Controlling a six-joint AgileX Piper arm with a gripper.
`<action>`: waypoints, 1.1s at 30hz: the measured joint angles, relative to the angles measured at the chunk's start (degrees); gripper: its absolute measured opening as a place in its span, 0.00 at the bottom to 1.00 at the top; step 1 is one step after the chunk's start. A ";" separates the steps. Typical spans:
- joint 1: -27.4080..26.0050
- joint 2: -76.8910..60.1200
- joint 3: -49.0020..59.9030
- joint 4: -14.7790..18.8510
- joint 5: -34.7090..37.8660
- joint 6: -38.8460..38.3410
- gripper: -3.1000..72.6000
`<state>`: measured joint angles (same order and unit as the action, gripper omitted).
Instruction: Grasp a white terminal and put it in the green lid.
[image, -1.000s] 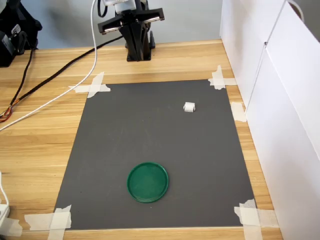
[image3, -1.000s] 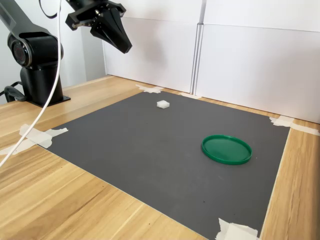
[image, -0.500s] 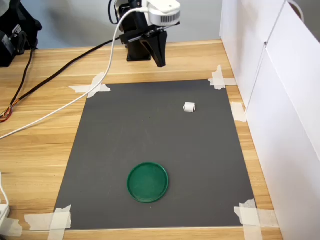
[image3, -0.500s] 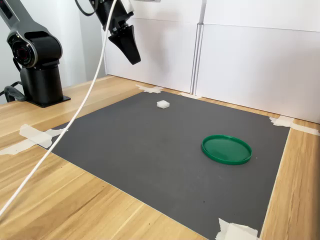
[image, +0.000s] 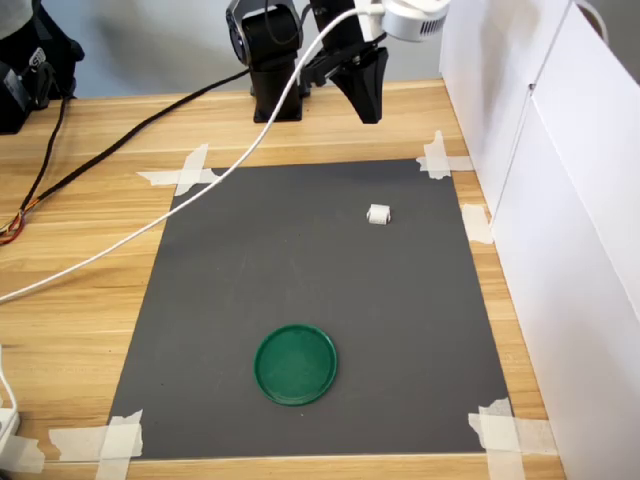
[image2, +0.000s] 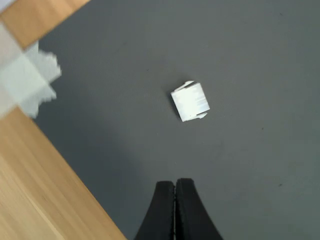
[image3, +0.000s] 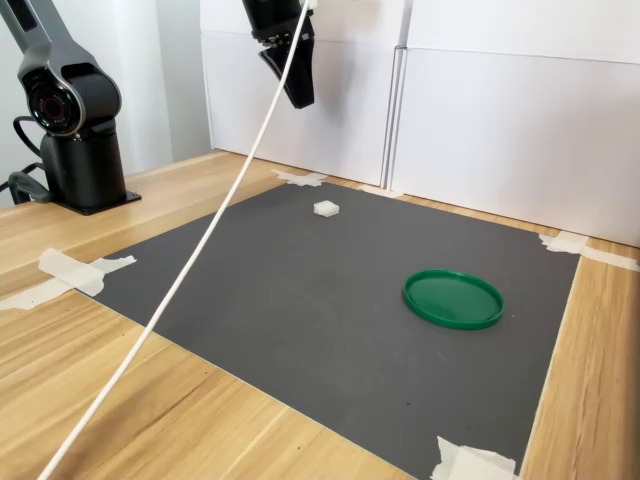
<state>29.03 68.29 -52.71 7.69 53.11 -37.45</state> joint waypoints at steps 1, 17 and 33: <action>0.00 0.59 -0.30 -0.06 0.90 -3.49 0.02; 0.00 4.82 -0.39 1.38 6.28 -17.22 0.70; 0.00 14.46 -0.41 1.63 -1.24 -17.63 0.89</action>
<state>29.03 82.75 -53.11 9.32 51.87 -55.08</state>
